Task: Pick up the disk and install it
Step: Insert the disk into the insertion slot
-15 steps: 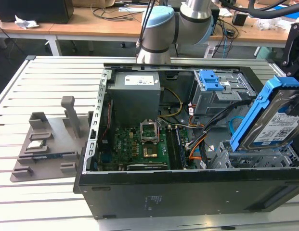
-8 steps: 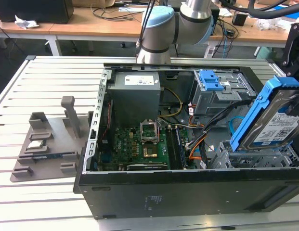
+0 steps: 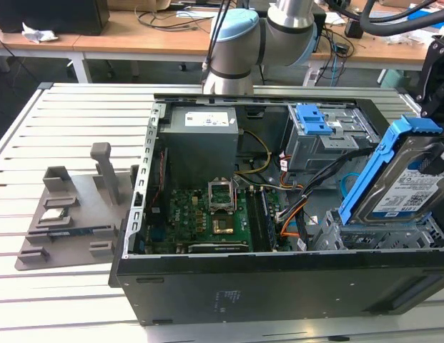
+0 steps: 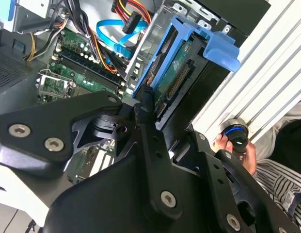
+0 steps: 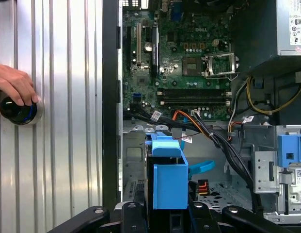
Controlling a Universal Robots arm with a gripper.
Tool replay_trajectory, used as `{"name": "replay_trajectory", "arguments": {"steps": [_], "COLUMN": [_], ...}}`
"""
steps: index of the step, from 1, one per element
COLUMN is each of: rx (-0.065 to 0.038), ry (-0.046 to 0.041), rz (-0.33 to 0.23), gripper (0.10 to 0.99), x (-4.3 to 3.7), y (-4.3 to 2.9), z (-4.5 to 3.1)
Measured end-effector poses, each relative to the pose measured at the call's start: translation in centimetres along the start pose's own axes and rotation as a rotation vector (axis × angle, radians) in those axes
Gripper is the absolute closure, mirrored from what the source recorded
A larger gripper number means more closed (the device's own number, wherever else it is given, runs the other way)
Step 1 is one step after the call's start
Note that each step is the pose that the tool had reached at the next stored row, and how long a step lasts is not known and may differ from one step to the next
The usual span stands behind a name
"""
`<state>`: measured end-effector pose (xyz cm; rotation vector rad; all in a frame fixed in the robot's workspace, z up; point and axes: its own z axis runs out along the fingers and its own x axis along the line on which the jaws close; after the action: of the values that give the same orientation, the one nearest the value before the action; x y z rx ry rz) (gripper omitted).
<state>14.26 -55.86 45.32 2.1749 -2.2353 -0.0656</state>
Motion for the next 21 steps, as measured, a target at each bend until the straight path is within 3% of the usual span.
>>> {"name": "replay_trajectory", "arguments": {"steps": [4, 10, 21], "rx": [0.000, 0.000, 0.000], "ry": [-0.0002, 0.0000, -0.0001], "rz": [0.009, 0.009, 0.009], "gripper": [0.725, 0.725, 0.725], "x": [-0.66, -0.67, -0.65], "y": [-0.01, -0.06, -0.11], "z": [0.69, 1.76, 2.85]}}
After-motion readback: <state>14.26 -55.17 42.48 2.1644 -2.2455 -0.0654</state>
